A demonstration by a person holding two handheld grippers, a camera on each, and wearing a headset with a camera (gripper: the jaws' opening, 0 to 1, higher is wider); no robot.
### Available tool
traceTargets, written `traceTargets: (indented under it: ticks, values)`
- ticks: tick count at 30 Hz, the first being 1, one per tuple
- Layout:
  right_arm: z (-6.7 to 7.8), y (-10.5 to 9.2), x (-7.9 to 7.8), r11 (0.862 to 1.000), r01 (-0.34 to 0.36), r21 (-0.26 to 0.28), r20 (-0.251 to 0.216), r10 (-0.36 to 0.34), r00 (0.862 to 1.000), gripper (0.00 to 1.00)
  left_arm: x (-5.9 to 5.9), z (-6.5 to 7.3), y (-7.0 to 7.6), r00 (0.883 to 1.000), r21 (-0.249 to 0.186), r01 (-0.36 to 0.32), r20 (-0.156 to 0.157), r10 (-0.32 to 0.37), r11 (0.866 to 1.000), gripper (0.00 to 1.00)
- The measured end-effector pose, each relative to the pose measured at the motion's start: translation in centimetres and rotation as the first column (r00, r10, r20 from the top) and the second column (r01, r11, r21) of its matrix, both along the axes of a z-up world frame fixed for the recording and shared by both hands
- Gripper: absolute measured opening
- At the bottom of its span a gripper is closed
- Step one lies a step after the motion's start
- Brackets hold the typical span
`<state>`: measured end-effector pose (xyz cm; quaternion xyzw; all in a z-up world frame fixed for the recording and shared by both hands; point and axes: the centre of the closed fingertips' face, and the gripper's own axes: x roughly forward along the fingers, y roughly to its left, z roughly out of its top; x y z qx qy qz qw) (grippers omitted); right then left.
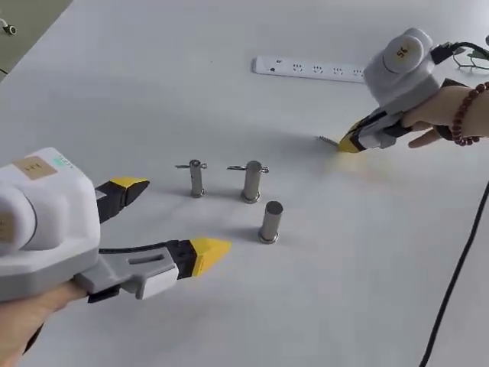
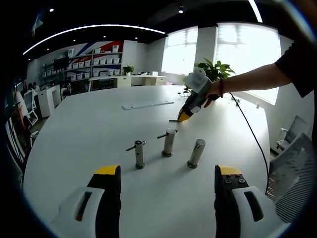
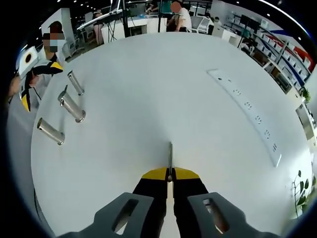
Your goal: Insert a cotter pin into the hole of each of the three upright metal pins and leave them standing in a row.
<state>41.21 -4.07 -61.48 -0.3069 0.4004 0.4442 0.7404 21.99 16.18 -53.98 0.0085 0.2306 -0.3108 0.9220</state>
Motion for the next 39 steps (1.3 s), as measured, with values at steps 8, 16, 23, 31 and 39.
traceTargets:
  ticks: [8,16,23,31,39]
  values:
    - [0.2,0.1,0.1,0.997,0.063,0.052,-0.007,-0.063,0.998,0.0,0.3,0.4,-0.3,1.0,0.002,0.007,0.007,-0.007,1.0,0.77]
    - [0.9,0.6,-0.1,0.997,0.05,0.055,0.025,-0.052,0.998,0.0,0.4,1.0,-1.1,0.999,0.02,0.045,0.015,-0.046,0.999,0.77]
    - [2.5,1.8,-1.2,0.998,-0.018,0.064,0.07,0.014,0.997,0.0,0.4,1.6,-1.4,0.998,0.017,0.058,0.007,-0.058,0.998,0.75]
    - [5.8,4.8,-4.2,0.984,-0.139,0.107,0.146,0.123,0.982,0.0,0.5,2.5,-1.7,0.998,0.009,0.063,0.004,-0.063,0.998,0.65]
    - [9.1,8.1,-9.2,0.952,-0.27,0.147,0.194,0.24,0.951,0.0,0.6,3.7,-2.8,0.995,-0.022,0.096,0.007,-0.096,0.995,0.58]
